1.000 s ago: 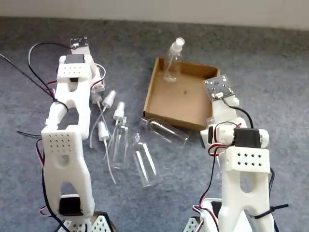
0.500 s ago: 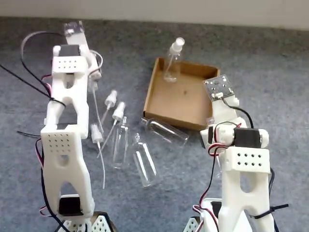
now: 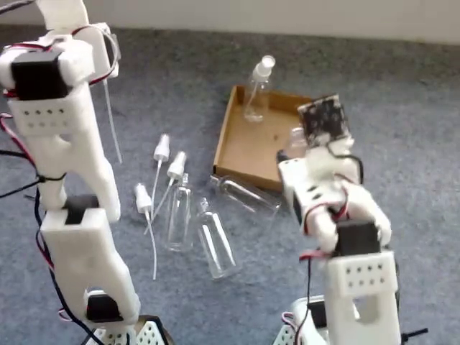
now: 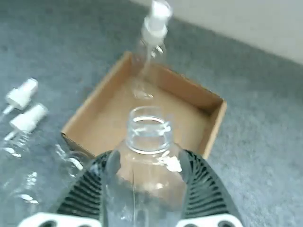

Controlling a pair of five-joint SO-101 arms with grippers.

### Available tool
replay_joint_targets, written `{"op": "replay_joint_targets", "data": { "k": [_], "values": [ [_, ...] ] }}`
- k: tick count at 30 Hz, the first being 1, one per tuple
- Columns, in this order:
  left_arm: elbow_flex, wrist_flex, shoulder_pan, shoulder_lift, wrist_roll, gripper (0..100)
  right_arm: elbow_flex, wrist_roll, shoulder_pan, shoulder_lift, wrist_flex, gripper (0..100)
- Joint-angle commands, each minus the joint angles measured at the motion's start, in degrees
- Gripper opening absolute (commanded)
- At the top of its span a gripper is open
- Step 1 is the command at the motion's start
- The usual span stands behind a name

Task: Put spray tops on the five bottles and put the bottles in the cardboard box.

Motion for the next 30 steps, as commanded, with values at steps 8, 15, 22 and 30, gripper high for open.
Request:
{"op": "replay_joint_targets", "data": {
  "k": [8,15,22,30],
  "values": [
    [47.69,-5.71,17.27,-52.79,-1.05,6,28.70,-6.15,-10.77,-22.29,-23.52,0.5],
    [66.95,-30.33,29.85,-61.49,-0.88,6,34.42,-6.95,-15.78,-34.24,-24.48,0.5],
    [69.14,-40.97,41.71,-55.25,-1.14,6,44.09,-6.95,-15.87,-44.35,-22.02,0.5],
    [62.99,-44.22,43.21,-45.58,-3.25,6,46.29,-6.95,-15.78,-45.49,-22.02,0.5]
  ]
}}
